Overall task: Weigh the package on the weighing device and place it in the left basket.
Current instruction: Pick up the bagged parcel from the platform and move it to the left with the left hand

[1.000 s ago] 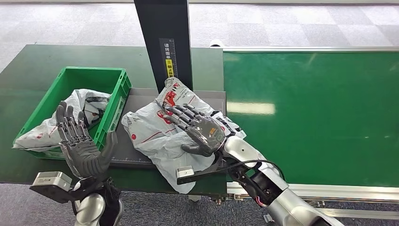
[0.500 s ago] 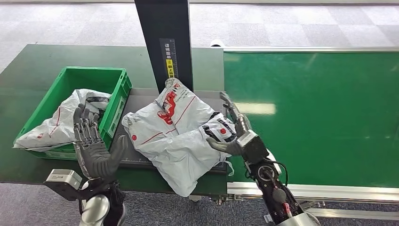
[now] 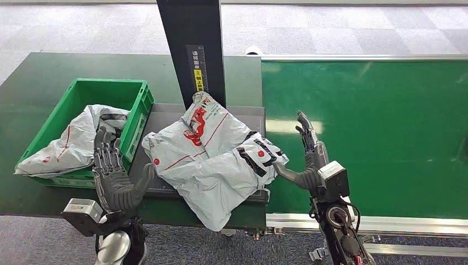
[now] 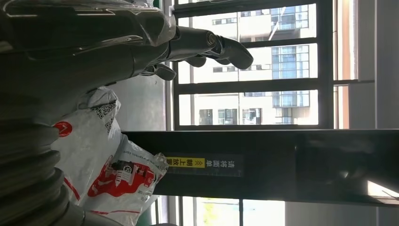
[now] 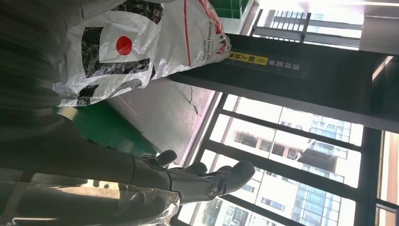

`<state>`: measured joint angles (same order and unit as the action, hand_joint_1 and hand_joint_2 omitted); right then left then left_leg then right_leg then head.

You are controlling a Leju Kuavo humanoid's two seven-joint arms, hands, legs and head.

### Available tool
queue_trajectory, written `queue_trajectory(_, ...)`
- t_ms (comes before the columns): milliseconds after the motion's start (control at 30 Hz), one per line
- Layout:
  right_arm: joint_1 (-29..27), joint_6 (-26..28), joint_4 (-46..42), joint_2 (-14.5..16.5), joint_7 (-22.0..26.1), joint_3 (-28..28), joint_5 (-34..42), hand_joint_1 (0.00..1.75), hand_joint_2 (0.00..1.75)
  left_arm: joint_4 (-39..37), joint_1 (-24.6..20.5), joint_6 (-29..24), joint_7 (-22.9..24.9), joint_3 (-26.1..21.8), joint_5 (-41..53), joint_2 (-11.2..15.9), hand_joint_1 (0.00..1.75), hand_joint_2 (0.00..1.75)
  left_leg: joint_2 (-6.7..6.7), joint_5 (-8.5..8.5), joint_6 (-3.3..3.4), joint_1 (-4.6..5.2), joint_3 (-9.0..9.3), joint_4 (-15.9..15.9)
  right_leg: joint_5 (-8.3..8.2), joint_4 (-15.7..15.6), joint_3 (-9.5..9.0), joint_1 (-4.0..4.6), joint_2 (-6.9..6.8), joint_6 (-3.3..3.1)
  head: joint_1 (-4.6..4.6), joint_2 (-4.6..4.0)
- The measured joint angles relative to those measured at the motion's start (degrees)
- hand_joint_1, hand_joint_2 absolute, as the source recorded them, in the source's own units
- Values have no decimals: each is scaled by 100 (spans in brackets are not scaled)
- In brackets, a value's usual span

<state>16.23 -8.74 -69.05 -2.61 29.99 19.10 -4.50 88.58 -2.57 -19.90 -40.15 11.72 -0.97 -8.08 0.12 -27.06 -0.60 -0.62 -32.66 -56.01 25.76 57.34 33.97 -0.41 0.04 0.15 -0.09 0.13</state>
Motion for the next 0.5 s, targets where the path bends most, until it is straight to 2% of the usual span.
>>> queue_trajectory(167, -340, 106, -318, -51, -7, -256, 129, 0, 175, -48, 53, -32, 43, 20, 349, 7, 0, 175, -8, -2, 1, 1, -1, -1, 7, -1, 0, -1, -5, 7, 0, 0)
queue_trajectory(233, -639, 221, -589, -80, -71, -531, 143, 0, 175, -100, 88, 21, 271, 76, 819, 29, 0, 175, -13, -4, 3, 2, -4, -1, 12, -1, -1, -3, -8, 13, 1, 0)
queue_trajectory(400, -1306, 247, -1050, -56, -152, -1253, 12, 0, 175, -446, 41, 372, 1133, 187, 2152, 71, 0, 175, -4, -13, 5, 4, -3, 0, 15, -1, -2, -5, -2, 14, 0, 0)
queue_trajectory(433, -1391, 220, -1085, -31, -145, -1347, -52, 0, 175, -555, 14, 426, 1427, 205, 2460, 74, 0, 175, -3, -13, 5, 4, -2, 0, 14, -1, -2, -5, -2, 14, 0, 0)
queue_trajectory(500, -1481, 174, -1114, 39, -139, -1492, -177, 0, 175, -876, -62, 321, 2312, 241, 3427, 80, 0, 175, -1, -13, 5, 3, 1, 1, 14, -1, -2, -5, 0, 13, 0, 0)
